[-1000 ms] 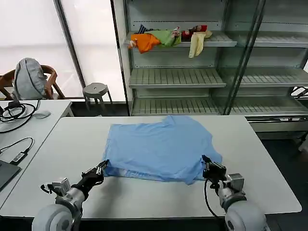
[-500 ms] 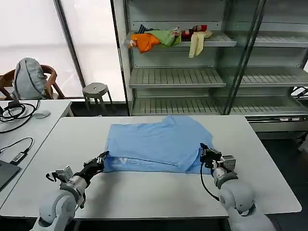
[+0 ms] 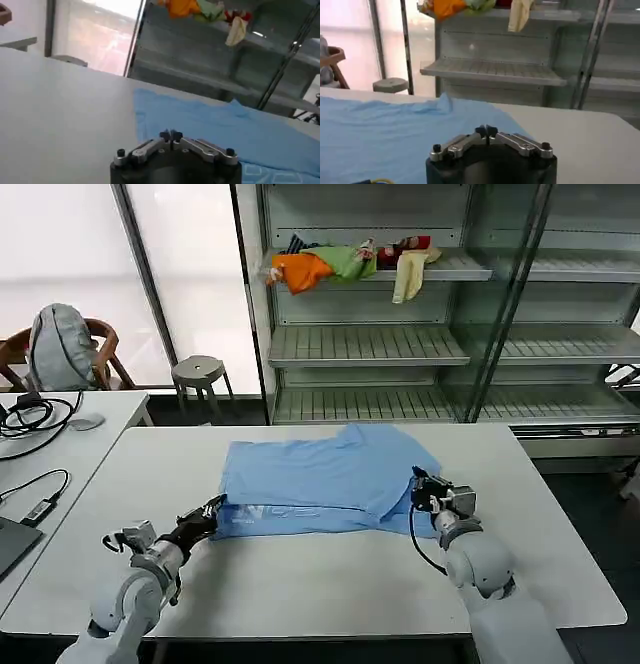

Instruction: Fold and organize the clothes.

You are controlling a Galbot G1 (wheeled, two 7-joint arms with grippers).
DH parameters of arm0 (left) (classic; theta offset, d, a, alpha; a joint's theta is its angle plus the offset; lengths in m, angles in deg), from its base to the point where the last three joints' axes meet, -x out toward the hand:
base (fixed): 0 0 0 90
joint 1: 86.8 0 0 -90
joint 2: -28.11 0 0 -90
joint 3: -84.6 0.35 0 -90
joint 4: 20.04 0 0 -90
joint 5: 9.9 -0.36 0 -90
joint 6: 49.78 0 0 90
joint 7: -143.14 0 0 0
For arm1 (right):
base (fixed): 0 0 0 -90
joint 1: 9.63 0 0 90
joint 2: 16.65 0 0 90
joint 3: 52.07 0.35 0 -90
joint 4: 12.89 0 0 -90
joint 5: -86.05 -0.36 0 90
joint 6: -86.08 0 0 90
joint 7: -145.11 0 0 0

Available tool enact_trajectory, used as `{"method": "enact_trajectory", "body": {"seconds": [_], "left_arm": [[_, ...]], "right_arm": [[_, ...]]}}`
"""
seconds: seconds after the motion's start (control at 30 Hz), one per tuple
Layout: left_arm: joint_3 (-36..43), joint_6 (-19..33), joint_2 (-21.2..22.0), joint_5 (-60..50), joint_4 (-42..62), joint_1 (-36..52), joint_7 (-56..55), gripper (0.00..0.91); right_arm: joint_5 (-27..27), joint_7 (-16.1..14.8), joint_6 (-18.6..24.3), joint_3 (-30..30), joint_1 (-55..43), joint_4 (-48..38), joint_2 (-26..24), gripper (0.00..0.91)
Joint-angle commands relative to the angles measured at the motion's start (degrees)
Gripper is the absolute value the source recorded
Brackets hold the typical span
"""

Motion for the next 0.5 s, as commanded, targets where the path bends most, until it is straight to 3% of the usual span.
{"method": "enact_trajectory", "body": {"seconds": [0.03, 0.07, 0.1, 0.13, 0.17, 0.5], "left_arm": [[1.1, 0.7, -0.4, -1.2, 2.4, 1.7, 1.1, 0.010], [1.1, 0.8, -0.3, -1.6, 2.6, 1.8, 1.0, 0.262], [1.2, 1.0, -0.2, -2.2, 2.7, 1.8, 0.9, 0.907], [1.1, 1.3, -0.1, -2.3, 3.0, 1.9, 0.9, 0.907], [1.1, 1.6, 0.0, -2.3, 3.3, 1.9, 0.9, 0.907], [-1.2, 3.3, -1.6, -2.1, 2.1, 1.5, 1.2, 0.907]], "right_arm": [[1.5, -0.7, 0.2, -1.6, -1.6, -2.4, 0.1, 0.000], [1.7, -0.8, 0.2, -1.7, -1.6, -2.4, 0.1, 0.000], [3.1, -1.0, -0.2, -2.2, -1.6, -3.0, 0.2, 0.000], [4.1, -1.2, -0.2, -2.3, -1.7, -3.3, 0.3, 0.725], [5.4, -1.3, 0.6, -2.7, -1.9, -4.4, 0.4, 0.907], [5.9, 1.2, 5.5, -1.5, -5.9, -9.1, 1.9, 0.907]]}}
